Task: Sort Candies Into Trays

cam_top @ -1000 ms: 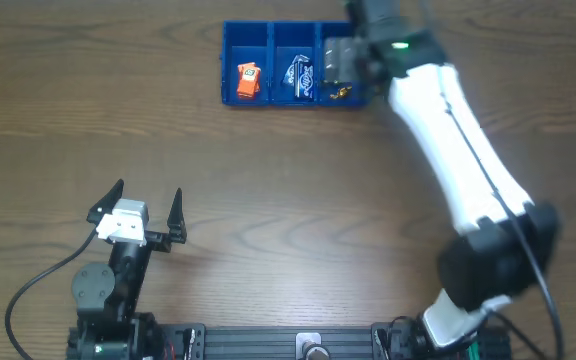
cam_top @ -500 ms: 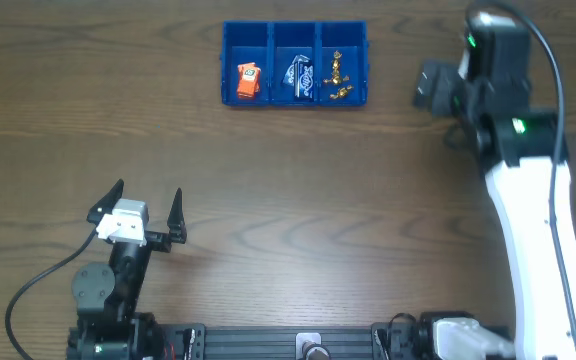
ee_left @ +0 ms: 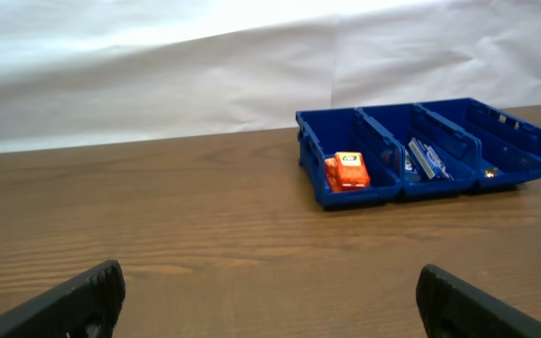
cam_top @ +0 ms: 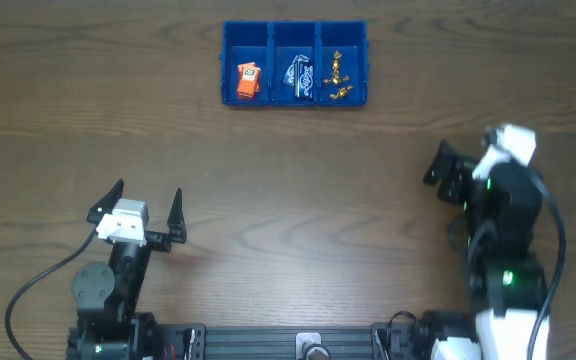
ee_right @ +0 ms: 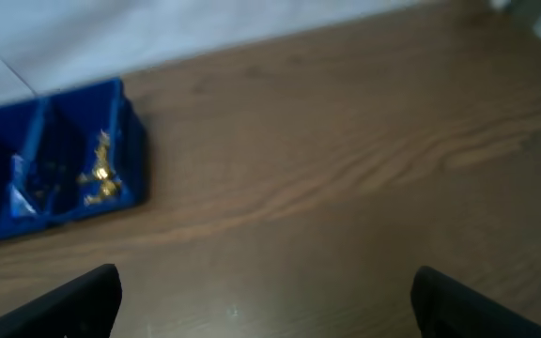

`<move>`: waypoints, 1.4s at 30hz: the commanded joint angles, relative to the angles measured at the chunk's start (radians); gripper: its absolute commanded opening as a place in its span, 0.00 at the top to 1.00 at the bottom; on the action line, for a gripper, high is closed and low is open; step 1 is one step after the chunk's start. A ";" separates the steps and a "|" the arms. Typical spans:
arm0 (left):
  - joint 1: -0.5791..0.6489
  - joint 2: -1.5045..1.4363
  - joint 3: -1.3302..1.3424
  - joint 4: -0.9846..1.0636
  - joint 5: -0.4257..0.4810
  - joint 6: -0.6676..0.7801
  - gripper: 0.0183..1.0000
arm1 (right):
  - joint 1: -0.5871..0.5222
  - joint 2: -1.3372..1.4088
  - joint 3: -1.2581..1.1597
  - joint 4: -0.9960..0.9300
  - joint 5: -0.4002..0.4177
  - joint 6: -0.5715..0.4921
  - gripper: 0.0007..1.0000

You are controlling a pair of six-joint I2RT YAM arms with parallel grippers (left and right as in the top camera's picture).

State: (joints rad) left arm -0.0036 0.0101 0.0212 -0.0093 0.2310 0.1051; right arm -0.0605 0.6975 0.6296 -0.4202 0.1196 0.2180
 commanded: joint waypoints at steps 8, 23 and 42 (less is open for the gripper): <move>0.004 -0.006 -0.016 -0.044 0.024 -0.004 0.00 | -0.003 -0.311 -0.338 0.185 -0.081 -0.089 0.00; 0.004 -0.006 -0.016 -0.043 0.024 -0.004 0.00 | -0.003 -0.576 -0.489 0.254 -0.122 -0.150 0.00; 0.004 -0.006 -0.016 -0.044 0.024 -0.004 0.00 | -0.004 -0.695 -0.622 0.340 -0.122 -0.174 0.00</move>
State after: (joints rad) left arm -0.0036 0.0101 0.0212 -0.0093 0.2310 0.1051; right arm -0.0608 0.0109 0.0135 -0.0795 0.0059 0.0589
